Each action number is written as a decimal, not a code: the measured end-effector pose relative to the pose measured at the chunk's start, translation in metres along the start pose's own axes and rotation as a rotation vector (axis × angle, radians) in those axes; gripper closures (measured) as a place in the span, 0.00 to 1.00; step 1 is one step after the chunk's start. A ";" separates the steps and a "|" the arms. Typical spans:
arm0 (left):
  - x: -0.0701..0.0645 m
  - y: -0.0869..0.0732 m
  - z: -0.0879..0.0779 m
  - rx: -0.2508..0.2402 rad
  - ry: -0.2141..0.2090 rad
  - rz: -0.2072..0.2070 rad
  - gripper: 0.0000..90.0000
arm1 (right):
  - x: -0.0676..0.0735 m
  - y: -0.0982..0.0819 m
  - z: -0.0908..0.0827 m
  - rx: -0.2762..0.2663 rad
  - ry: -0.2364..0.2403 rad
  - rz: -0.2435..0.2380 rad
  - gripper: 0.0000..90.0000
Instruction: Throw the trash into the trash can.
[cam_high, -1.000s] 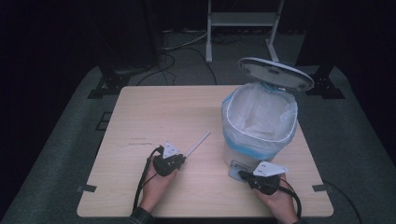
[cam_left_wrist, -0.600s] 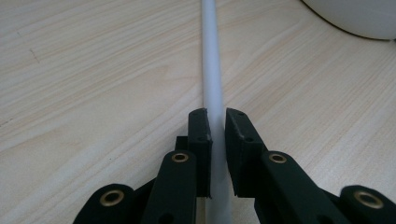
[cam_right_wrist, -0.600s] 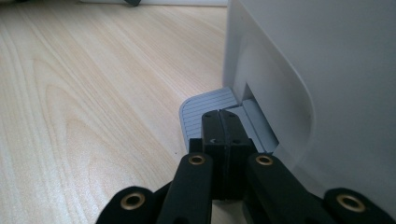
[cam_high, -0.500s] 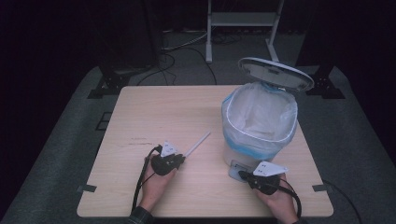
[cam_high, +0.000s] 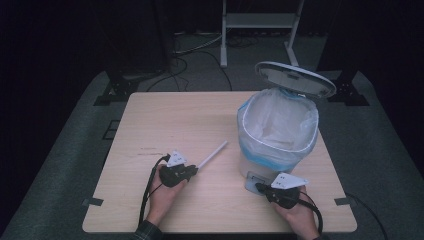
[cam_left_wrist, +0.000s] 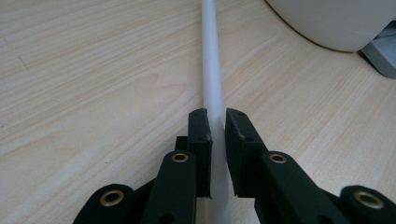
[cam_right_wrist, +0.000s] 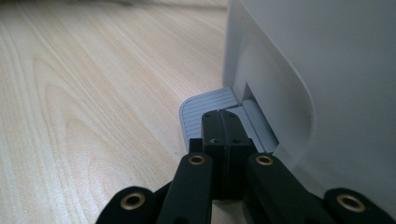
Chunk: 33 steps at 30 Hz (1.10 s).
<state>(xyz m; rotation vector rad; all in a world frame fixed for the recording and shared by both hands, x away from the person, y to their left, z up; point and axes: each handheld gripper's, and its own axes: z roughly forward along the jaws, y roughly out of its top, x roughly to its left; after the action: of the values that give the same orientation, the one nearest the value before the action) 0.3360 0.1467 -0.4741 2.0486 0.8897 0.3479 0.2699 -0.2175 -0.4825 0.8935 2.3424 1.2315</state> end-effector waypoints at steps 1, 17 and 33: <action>0.000 0.000 0.000 0.000 0.000 0.000 0.90 | 0.000 0.000 0.000 0.000 0.000 0.000 1.00; 0.014 0.007 -0.019 -0.088 -0.065 -0.003 0.90 | 0.000 0.000 0.000 0.000 0.000 -0.001 1.00; 0.024 0.017 -0.038 -0.181 -0.153 -0.019 0.90 | 0.000 0.000 0.000 0.000 0.000 -0.001 1.00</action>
<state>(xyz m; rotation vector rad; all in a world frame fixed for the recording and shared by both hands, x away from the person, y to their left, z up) 0.3406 0.1797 -0.4400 1.8721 0.7560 0.2478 0.2699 -0.2175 -0.4825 0.8929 2.3423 1.2313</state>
